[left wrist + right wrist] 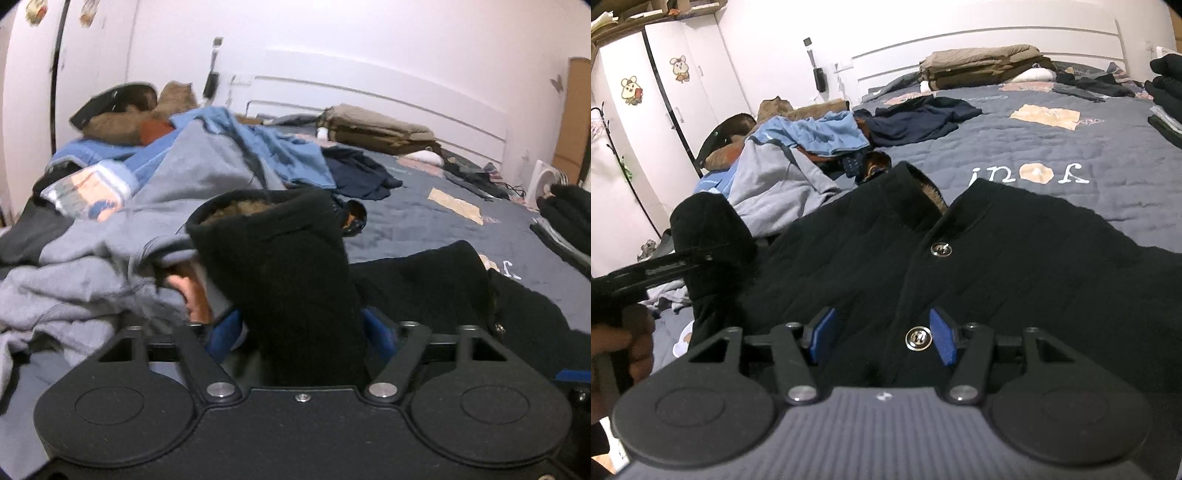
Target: Fold clothes
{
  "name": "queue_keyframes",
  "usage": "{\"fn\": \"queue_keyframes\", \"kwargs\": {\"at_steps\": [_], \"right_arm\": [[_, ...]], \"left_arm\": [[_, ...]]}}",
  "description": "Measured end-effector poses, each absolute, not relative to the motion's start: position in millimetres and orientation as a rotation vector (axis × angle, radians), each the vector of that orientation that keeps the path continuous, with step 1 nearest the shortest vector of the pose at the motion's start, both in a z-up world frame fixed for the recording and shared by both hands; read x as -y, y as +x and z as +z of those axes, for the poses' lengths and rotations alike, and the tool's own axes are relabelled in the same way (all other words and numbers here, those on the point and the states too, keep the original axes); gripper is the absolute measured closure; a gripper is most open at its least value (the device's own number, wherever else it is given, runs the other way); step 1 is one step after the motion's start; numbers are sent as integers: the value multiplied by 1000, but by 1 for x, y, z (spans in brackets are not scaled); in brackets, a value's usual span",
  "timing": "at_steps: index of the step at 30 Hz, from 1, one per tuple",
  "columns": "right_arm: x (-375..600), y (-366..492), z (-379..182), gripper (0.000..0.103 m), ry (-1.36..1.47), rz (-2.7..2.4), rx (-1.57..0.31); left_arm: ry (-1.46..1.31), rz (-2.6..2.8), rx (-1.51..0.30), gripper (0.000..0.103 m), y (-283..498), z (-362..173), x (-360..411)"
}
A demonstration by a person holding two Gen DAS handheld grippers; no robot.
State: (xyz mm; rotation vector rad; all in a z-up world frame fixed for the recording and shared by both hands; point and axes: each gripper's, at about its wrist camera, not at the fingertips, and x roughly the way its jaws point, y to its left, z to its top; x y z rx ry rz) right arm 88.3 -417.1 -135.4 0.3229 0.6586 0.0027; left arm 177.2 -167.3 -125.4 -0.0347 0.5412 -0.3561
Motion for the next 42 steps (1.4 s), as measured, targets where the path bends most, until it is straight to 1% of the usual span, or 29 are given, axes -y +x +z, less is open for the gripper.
{"fn": "queue_keyframes", "kwargs": {"at_steps": [1,3,5,6,7,9,11,16,18,21,23,25,26,29,31,32,33,36,42], "right_arm": [[416,89,-136,47,324,7,-665],[416,88,-137,47,330,14,-667],[416,86,-136,47,340,20,-663],[417,86,-135,47,347,23,-659],[418,84,-133,47,356,24,-653],[421,83,-131,47,366,27,-640],[422,84,-130,47,366,22,-638],[430,86,-133,46,404,15,-648],[433,85,-132,46,408,10,-644],[439,84,-130,46,429,7,-633],[443,84,-127,46,443,15,-625],[446,84,-125,46,456,29,-618],[447,83,-124,45,463,36,-614],[451,83,-120,44,481,56,-603],[450,85,-117,42,488,77,-591],[450,86,-115,42,493,85,-587],[450,88,-113,41,496,88,-583],[448,94,-108,39,504,101,-574],[434,110,-94,38,485,150,-571]], "left_arm": [[-36,-353,-533,83,177,-127,166],[-243,-345,-548,87,179,-129,143],[-512,-355,-569,88,181,-135,113],[-613,-358,-569,88,180,-138,103],[-651,-354,-574,88,180,-139,96],[-560,-365,-545,88,178,-131,101],[-410,-394,-517,88,175,-122,115],[145,-506,-331,89,138,-114,180],[284,-581,-284,89,120,-118,198],[470,-674,-296,89,103,-135,223],[567,-710,-349,88,100,-150,234],[626,-729,-405,84,99,-164,241],[647,-734,-418,80,98,-169,243],[638,-749,-410,72,95,-163,241],[601,-767,-414,71,95,-156,236],[577,-780,-424,69,94,-151,231],[553,-793,-434,63,94,-146,227],[585,-788,-381,60,87,-138,215],[734,-792,-343,60,76,-156,224]]}}
